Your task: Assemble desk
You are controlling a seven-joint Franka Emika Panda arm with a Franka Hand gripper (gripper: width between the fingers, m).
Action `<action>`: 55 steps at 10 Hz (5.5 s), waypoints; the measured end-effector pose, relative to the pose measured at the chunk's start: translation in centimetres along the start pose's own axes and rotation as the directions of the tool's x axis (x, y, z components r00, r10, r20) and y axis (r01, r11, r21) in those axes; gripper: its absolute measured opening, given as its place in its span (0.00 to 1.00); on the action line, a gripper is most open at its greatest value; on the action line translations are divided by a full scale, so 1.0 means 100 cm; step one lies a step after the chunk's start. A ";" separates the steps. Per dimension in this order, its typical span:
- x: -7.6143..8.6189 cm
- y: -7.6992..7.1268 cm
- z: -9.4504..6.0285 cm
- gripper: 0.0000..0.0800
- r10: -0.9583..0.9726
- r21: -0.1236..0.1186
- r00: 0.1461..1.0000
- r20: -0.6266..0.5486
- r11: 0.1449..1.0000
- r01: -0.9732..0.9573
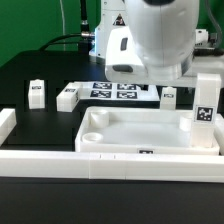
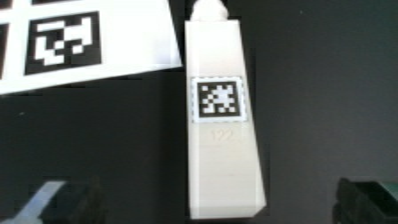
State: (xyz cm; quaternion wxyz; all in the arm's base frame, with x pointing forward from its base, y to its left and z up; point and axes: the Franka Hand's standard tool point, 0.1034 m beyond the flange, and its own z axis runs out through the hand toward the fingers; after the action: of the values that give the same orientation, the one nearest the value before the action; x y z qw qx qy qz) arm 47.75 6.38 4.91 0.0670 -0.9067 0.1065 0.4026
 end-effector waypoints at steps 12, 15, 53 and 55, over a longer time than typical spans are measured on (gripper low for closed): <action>0.005 0.012 0.016 0.81 0.018 -0.015 0.971 0.240 1.000 -0.015; 0.006 0.012 0.016 0.81 0.019 -0.016 0.971 0.237 1.000 -0.016; 0.005 0.020 0.026 0.81 0.264 -0.034 0.933 0.244 0.964 -0.264; 0.005 0.020 0.025 0.81 0.260 -0.031 0.935 0.240 0.965 -0.260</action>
Offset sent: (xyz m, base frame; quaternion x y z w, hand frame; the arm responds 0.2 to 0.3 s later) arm 0.0000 0.0000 0.0000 0.0000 0.0000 0.0000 1.0000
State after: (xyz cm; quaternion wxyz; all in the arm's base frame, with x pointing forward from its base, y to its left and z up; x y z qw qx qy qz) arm 45.79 4.89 2.74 0.0260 -0.8288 0.2168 0.5152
